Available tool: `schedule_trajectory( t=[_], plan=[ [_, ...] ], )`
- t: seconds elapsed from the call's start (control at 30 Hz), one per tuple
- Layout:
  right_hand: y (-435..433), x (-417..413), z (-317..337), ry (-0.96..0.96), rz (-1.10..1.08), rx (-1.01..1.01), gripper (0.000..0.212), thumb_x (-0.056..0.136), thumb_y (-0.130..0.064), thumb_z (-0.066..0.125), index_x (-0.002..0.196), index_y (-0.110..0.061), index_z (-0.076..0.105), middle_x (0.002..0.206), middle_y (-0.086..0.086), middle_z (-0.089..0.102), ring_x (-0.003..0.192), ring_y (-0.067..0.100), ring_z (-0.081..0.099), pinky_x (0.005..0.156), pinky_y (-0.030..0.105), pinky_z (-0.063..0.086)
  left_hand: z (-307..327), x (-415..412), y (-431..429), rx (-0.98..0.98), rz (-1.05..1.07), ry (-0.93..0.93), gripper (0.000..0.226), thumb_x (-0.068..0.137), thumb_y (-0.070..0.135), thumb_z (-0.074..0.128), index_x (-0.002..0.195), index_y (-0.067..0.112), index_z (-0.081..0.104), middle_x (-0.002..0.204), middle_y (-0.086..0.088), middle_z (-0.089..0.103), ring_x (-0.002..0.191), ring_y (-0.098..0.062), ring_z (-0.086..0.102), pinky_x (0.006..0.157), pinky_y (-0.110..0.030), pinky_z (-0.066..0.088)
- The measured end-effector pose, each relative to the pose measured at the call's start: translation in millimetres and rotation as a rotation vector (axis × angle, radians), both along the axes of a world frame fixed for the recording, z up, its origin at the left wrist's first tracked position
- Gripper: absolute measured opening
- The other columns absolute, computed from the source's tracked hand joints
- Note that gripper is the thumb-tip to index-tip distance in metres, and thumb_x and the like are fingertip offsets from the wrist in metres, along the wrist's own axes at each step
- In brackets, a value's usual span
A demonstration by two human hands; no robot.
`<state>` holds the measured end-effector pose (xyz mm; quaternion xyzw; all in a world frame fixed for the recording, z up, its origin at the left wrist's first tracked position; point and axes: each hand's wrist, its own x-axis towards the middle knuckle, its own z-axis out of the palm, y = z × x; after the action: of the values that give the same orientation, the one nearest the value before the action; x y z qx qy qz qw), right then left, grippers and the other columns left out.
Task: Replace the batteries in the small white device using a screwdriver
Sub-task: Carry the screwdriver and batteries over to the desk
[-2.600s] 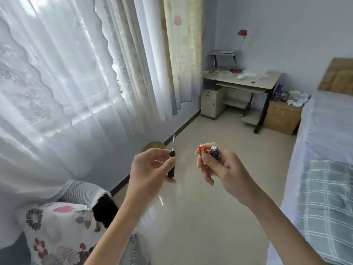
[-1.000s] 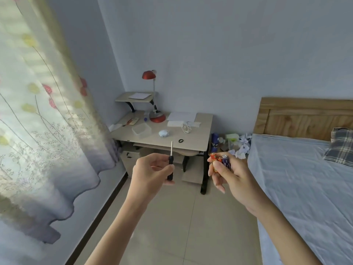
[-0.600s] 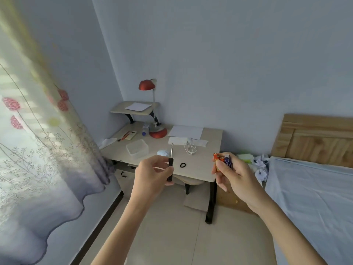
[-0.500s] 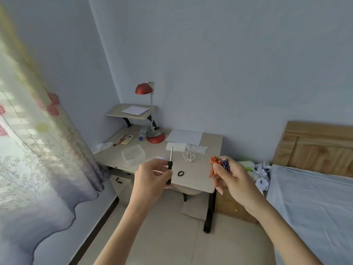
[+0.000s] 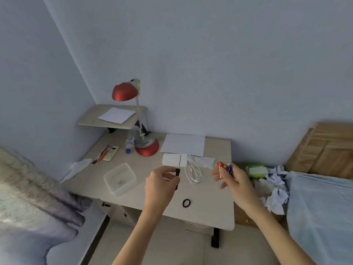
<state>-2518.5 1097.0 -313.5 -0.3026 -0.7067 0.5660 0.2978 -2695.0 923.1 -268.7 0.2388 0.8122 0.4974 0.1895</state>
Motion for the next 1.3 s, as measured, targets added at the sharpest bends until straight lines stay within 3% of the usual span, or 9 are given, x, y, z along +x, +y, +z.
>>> schedule_trajectory(
  t=[0.17,0.33,0.4,0.53,0.6,0.67,0.8,1.03,1.3],
  plan=[
    [39,-45,-52,-0.134,-0.093,-0.064,0.021,0.107,-0.032,0.054,0.111,-0.017,0.068,0.103,-0.011,0.076,0.09,0.015,0.07,0.07,0.031,0.057,-49,-56,53,-0.134,-0.054,-0.033,0.023,0.085,0.019,0.074,0.101,0.034,0.078,0.071,0.016,0.077,0.066,-0.003,0.073,0.075,-0.035,0.061],
    [84,-73,-120,-0.273,-0.145,-0.121,0.023,0.109,-0.032,0.053,0.107,-0.015,0.068,0.099,0.009,0.072,0.088,0.03,0.065,0.077,0.046,0.055,-115,-86,92,-0.2,-0.02,-0.127,0.024,0.086,0.011,0.074,0.103,0.027,0.079,0.071,0.01,0.077,0.062,-0.005,0.071,0.055,-0.017,0.05],
    [101,-82,-155,-0.31,-0.179,-0.148,0.029,0.108,-0.04,0.054,0.102,-0.014,0.066,0.093,0.013,0.07,0.086,0.034,0.063,0.079,0.052,0.053,-144,-94,104,-0.251,0.005,-0.146,0.023,0.086,0.011,0.074,0.103,0.026,0.079,0.072,0.008,0.077,0.062,-0.003,0.07,0.053,-0.012,0.047],
    [128,-99,-227,-0.404,-0.189,-0.144,0.04,0.106,-0.049,0.054,0.09,-0.013,0.059,0.08,0.01,0.059,0.072,0.026,0.055,0.071,0.048,0.048,-205,-103,124,-0.333,0.073,-0.214,0.024,0.086,0.011,0.074,0.106,0.025,0.078,0.076,0.007,0.077,0.072,-0.012,0.073,0.066,-0.035,0.061],
    [142,-104,-262,-0.439,-0.144,-0.119,0.046,0.102,-0.056,0.052,0.082,-0.015,0.056,0.075,0.004,0.051,0.069,0.02,0.048,0.068,0.039,0.04,-232,-104,130,-0.368,0.087,-0.216,0.025,0.086,0.011,0.073,0.106,0.025,0.078,0.078,0.007,0.077,0.076,-0.015,0.073,0.067,-0.035,0.06],
    [153,-110,-285,-0.505,-0.089,-0.068,0.041,0.103,-0.049,0.053,0.074,-0.021,0.05,0.073,0.001,0.046,0.068,0.018,0.045,0.07,0.035,0.035,-256,-104,135,-0.399,0.09,-0.227,0.025,0.086,0.012,0.072,0.106,0.026,0.077,0.079,0.006,0.077,0.077,-0.016,0.073,0.067,-0.036,0.06],
    [163,-116,-302,-0.626,-0.025,0.014,0.022,0.108,-0.025,0.056,0.087,-0.02,0.053,0.087,0.002,0.052,0.08,0.017,0.05,0.075,0.03,0.034,-293,-103,142,-0.437,0.111,-0.228,0.026,0.086,0.01,0.07,0.108,0.023,0.079,0.08,0.008,0.076,0.076,-0.016,0.073,0.066,-0.033,0.059],
    [169,-117,-314,-0.726,0.038,0.259,0.02,0.109,-0.035,0.051,0.099,-0.018,0.056,0.104,-0.002,0.053,0.095,0.022,0.055,0.078,0.045,0.05,-314,-104,146,-0.45,0.112,-0.182,0.021,0.087,0.007,0.07,0.103,0.019,0.079,0.076,0.017,0.071,0.079,-0.011,0.069,0.071,-0.026,0.05],
    [166,-113,-324,-0.687,0.027,0.372,0.011,0.107,-0.027,0.058,0.11,-0.017,0.058,0.11,-0.003,0.054,0.099,0.02,0.054,0.078,0.044,0.054,-323,-104,146,-0.407,0.12,-0.156,0.021,0.084,0.007,0.073,0.102,0.017,0.079,0.079,0.014,0.075,0.08,-0.007,0.071,0.079,-0.034,0.06]
  ],
)
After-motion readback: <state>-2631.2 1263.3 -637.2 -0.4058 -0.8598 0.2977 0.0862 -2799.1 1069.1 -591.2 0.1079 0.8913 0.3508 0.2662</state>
